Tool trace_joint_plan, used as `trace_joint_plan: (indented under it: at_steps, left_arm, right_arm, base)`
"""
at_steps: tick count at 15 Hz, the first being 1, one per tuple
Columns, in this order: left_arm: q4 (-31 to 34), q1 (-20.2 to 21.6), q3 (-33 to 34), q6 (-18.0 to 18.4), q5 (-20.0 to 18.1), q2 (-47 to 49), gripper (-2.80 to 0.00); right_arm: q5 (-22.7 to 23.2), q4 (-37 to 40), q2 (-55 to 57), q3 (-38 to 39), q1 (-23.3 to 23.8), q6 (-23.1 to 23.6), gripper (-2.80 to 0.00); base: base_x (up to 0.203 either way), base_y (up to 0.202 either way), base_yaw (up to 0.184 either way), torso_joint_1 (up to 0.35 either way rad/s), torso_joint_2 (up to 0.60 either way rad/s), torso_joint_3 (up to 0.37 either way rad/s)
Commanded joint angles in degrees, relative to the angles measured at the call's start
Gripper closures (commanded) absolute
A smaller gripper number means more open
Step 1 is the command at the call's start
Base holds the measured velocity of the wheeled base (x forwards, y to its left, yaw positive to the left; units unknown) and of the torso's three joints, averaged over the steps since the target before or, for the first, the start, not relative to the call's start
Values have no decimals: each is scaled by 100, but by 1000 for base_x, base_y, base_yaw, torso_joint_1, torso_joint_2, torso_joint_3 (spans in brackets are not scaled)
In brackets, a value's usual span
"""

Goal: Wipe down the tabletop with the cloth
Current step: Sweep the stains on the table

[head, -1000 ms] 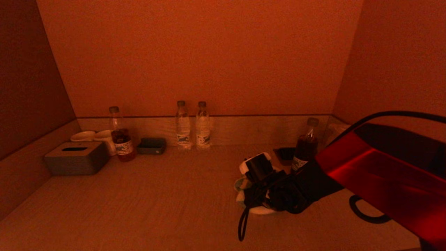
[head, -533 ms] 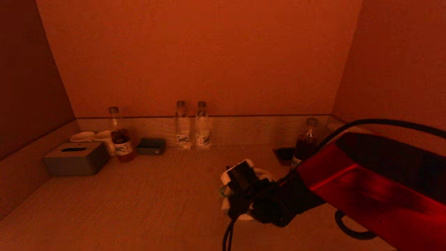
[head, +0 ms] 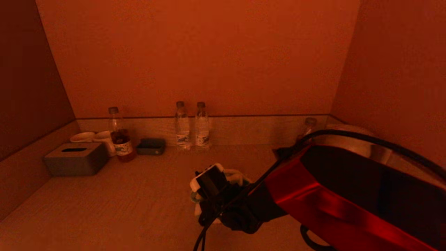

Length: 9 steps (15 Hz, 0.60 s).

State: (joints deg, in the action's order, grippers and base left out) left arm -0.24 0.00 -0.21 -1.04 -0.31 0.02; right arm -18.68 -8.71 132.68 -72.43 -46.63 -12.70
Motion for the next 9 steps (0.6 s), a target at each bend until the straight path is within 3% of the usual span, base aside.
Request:
trace_joint_plan:
  at_steps: [1,7,9]
  left_arm:
    - [-2,0,3,-2,-4,-2,0]
    - [-2,0,3,-2,-4,-2,0]
    - [-2,0,3,-2,-4,-2,0]
  right_arm:
    - [-22,49,235,-289,-64,68,0]
    - [-44,443,638,-1005,-165,119,0]
    - [-66,672,899,-1587,-174,125,0]
  base:
    - [0,0,0,0,0,0]
    - [0,0,0,0,0,0]
    - [0,0,0,0,0,0]
